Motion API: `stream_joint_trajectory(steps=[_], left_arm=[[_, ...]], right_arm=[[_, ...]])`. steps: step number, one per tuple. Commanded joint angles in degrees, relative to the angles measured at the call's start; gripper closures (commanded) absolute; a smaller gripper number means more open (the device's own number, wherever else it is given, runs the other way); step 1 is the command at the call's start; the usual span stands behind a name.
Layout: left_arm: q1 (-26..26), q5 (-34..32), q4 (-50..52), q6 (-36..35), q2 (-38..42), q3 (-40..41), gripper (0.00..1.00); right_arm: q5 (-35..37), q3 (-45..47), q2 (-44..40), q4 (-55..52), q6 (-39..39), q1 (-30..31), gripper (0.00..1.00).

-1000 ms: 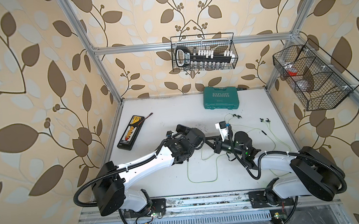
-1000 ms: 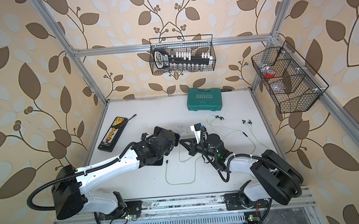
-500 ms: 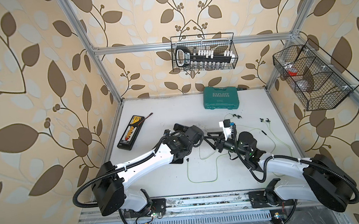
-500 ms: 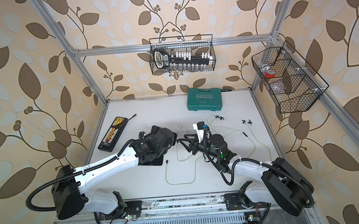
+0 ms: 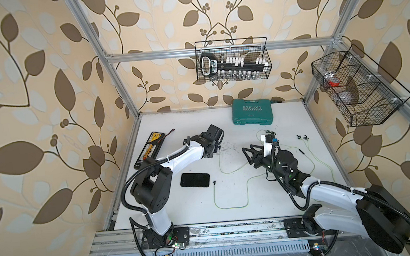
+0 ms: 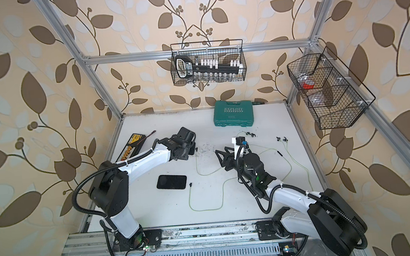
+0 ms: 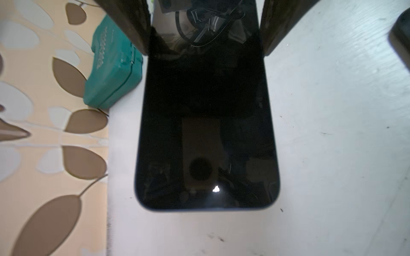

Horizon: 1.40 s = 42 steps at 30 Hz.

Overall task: Plug wired earphones into phones
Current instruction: Place the phone at the center of the board.

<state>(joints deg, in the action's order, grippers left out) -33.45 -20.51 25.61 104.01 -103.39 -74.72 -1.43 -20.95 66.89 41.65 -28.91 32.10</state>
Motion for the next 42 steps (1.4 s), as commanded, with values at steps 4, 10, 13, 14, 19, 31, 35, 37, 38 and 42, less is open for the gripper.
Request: stream_joint_trajectory(steps=[4,10,13,14,19,31,35,37,38,42], left_arm=[[3.32,2.51,7.09,2.88,-7.58,-11.02,0.39],[6.71,4.99,14.27,4.05,-15.70,-20.44,0.37],[7.57,6.74,15.94,4.91,-18.32,-23.14,0.36],[7.61,6.49,16.68,4.85,-19.13,-24.42,0.34],[7.96,6.85,23.61,6.12,-23.21,-30.72,0.31],[8.05,5.60,22.72,2.82,-21.22,-30.49,0.01],[7.89,5.49,22.92,-3.92,-14.73,-28.16,0.01],[7.53,5.31,21.72,-8.05,-8.94,-23.39,0.01],[7.52,5.57,20.76,-9.82,-6.03,-20.49,0.01],[7.52,6.40,19.04,-15.70,8.61,-5.63,0.01]], right_arm=[[0.37,0.44,1.98,-0.78,-1.96,-1.69,0.41],[-0.94,-0.50,3.84,-1.46,-2.86,-2.24,0.41],[-1.03,-0.59,3.87,-1.71,-2.98,-2.40,0.41],[-1.03,-0.59,3.80,-1.83,-2.92,-2.53,0.40],[-0.92,-0.63,3.51,-2.21,-3.00,-3.01,0.40],[-1.83,-0.79,3.29,-2.70,-3.44,-3.49,0.40],[-2.81,-1.08,3.68,-2.45,-3.71,-3.49,0.40],[-3.17,-0.78,3.27,-2.23,-3.88,-3.47,0.40],[-3.29,-0.75,3.00,-2.08,-4.05,-3.53,0.40],[-4.35,-0.97,2.18,-2.69,-4.75,-3.45,0.40]])
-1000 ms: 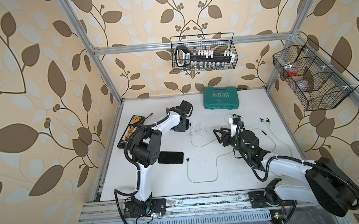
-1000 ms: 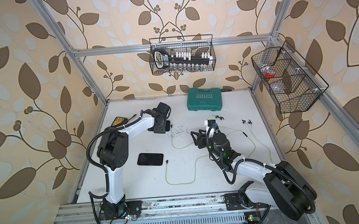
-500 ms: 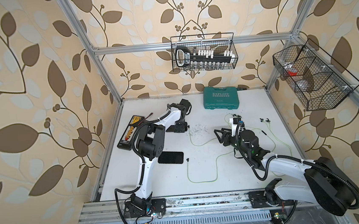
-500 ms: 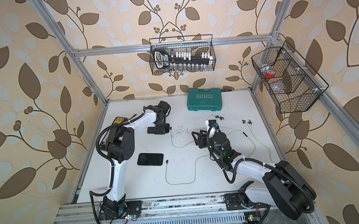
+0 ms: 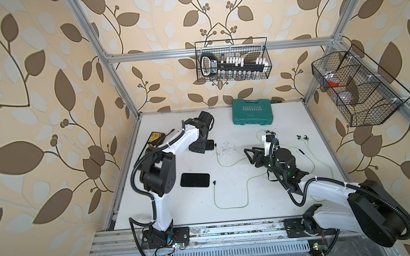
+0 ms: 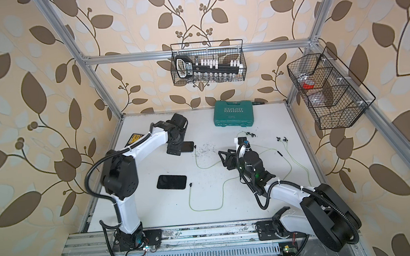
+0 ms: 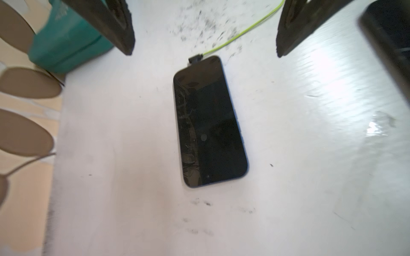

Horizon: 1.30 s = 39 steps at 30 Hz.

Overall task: Plug wired earphones into phones
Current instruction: Place the phone at the center of the board, then pick up the wired earphone from the center of the board.

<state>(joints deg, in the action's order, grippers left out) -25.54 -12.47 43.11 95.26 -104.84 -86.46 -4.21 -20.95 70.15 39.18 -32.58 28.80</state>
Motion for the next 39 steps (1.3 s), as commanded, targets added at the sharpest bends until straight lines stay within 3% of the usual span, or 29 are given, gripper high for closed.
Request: stream_joint_trajectory(steps=[1,5,7,9,12,16,18,27,30,39], left_arm=[[-0.39,-1.51,0.70,-8.33,13.56,9.88,0.01],[-0.39,0.73,-2.19,-18.82,30.19,24.03,0.01],[-0.39,0.62,0.59,-21.49,37.63,28.68,0.01],[-0.39,-0.46,3.45,-21.05,46.00,33.62,0.01],[-0.39,0.29,3.17,-21.75,57.92,40.92,0.03],[-0.39,1.41,6.85,-21.04,69.03,45.08,0.04],[-0.39,0.54,8.79,-19.77,72.73,46.78,0.05],[-0.39,3.79,13.05,-20.38,71.01,47.36,0.04],[-0.39,4.94,13.11,-20.82,69.73,47.70,0.04],[-0.39,4.38,11.29,-21.70,70.21,49.27,0.03]], right_arm=[[-1.93,-1.31,-1.04,-0.67,-1.25,-0.08,0.40],[-4.98,-6.34,-0.56,-10.47,-3.66,1.56,0.42],[-0.56,-9.06,-1.73,-18.70,-5.20,6.12,0.42],[5.21,-10.80,-2.85,-24.81,-7.25,13.20,0.42],[8.10,-10.63,-1.61,-26.58,-15.29,21.52,0.43],[13.72,-12.10,5.35,-25.93,-24.72,31.97,0.45],[15.33,-14.82,10.42,-25.85,-27.79,35.25,0.52],[17.74,-23.52,25.01,-27.38,-35.67,37.19,0.63],[20.42,-24.99,26.93,-29.04,-36.92,36.94,0.66],[19.47,-24.28,31.28,-23.18,-38.34,35.19,0.72]])
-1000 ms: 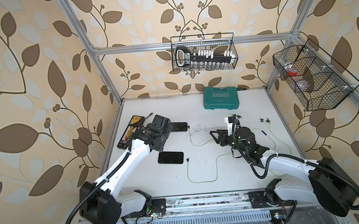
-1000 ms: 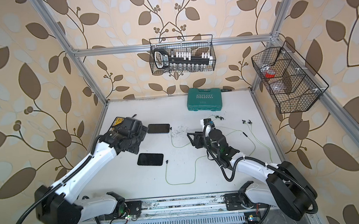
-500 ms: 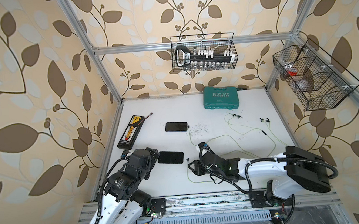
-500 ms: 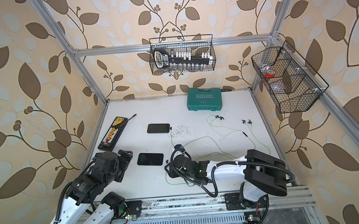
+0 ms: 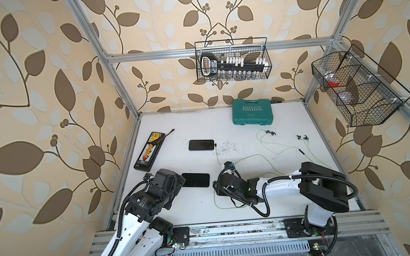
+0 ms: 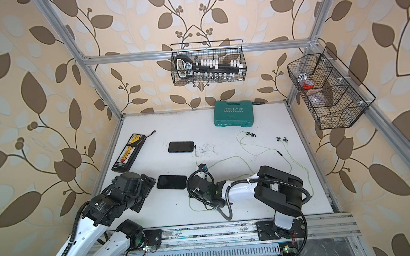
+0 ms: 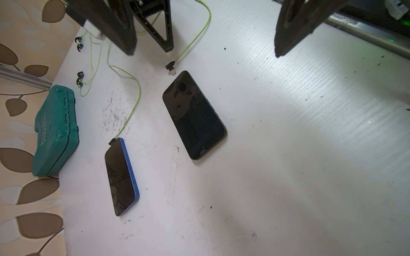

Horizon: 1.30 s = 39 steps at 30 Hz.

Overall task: Plug wired earphones into phones
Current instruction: Pick up the wired earphone from the center of the board.

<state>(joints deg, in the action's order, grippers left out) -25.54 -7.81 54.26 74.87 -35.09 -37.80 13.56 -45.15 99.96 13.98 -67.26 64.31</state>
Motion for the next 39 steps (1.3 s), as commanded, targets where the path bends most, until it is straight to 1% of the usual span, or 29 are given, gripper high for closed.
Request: stream_joint_trajectory(steps=[1,6,9,13,16,24,26,28,31,33,36,39], left_arm=[[-0.39,-0.23,0.06,-1.43,0.46,0.66,0.03],[-0.39,-0.37,0.02,-1.83,0.81,0.78,0.02],[-0.39,-0.14,-0.68,-1.92,0.82,1.05,0.02],[-0.39,0.26,-1.10,-2.01,0.12,1.03,0.02],[-0.39,-0.12,-1.00,-1.62,0.11,1.31,0.02],[-0.39,-0.10,-2.20,-1.41,-0.28,1.58,0.03],[-0.39,-0.01,-2.23,-1.31,-0.59,1.68,0.03],[-0.39,0.17,-2.53,-1.31,-0.93,1.72,0.03],[-0.39,0.40,-2.93,-1.31,-1.37,1.80,0.03],[-0.39,0.26,-2.76,-1.35,-1.56,1.78,0.03],[-0.39,0.09,-2.84,-1.31,-1.56,2.05,0.03],[-0.39,0.30,-3.15,-1.22,-1.56,2.29,0.04]], right_arm=[[1.64,-0.20,2.01,2.30,-3.73,-0.54,0.72],[0.23,1.52,3.47,7.68,-4.37,-1.63,0.74],[0.37,0.86,4.14,7.46,-4.01,-1.69,0.74],[-0.29,0.99,4.95,9.40,-4.76,-2.00,0.77],[0.08,0.41,5.50,8.70,-5.10,-2.04,0.79],[1.08,-0.18,6.73,8.31,-5.34,-2.05,0.79],[1.41,-0.25,6.91,8.26,-5.23,-2.01,0.83],[1.81,-0.38,6.91,8.20,-5.10,-2.01,0.84],[2.10,-0.50,6.91,8.00,-5.00,-2.14,0.90],[2.18,-0.44,6.78,8.16,-4.90,-2.17,0.89],[2.07,-0.47,6.65,8.48,-4.48,-2.20,0.82],[2.12,-0.14,6.49,9.04,-4.59,-2.35,0.82]])
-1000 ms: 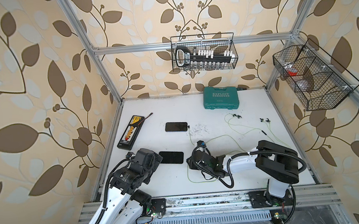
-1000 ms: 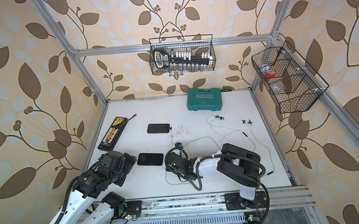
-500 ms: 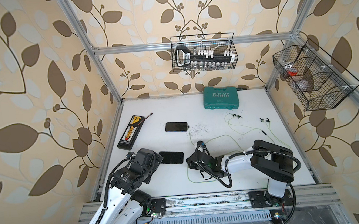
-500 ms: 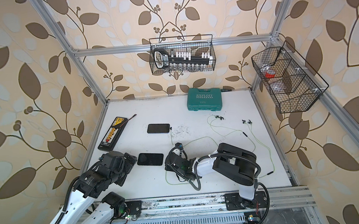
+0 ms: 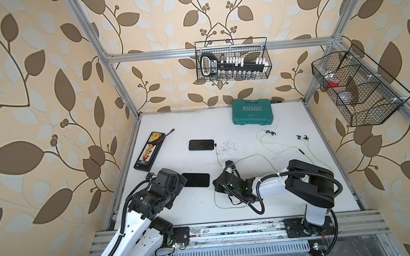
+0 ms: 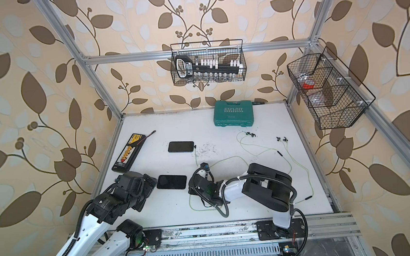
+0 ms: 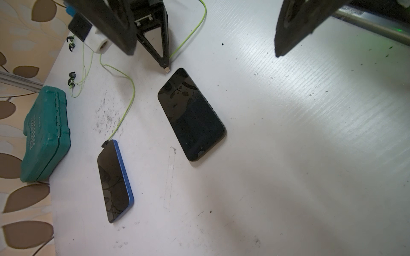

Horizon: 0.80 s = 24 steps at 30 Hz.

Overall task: Plug wired earphones into phones
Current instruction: Pick up the wired earphone from the center of the board.

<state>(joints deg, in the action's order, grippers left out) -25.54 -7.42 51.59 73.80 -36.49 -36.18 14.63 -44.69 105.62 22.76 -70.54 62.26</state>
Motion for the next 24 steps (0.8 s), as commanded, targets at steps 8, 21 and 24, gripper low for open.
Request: stream_joint_trajectory(steps=[8,21,24], left_arm=[[-0.39,0.32,-0.87,0.03,-0.93,0.70,0.04],[-0.39,0.83,-1.93,0.03,-1.12,0.88,0.05],[-0.39,1.16,-2.20,0.07,-1.30,1.11,0.05]], right_arm=[[1.35,-0.14,-0.06,1.09,-0.65,-0.36,0.87],[1.62,0.65,-0.40,1.70,-0.76,-0.41,0.87],[1.76,0.94,-0.76,1.76,-0.65,-0.40,0.90]])
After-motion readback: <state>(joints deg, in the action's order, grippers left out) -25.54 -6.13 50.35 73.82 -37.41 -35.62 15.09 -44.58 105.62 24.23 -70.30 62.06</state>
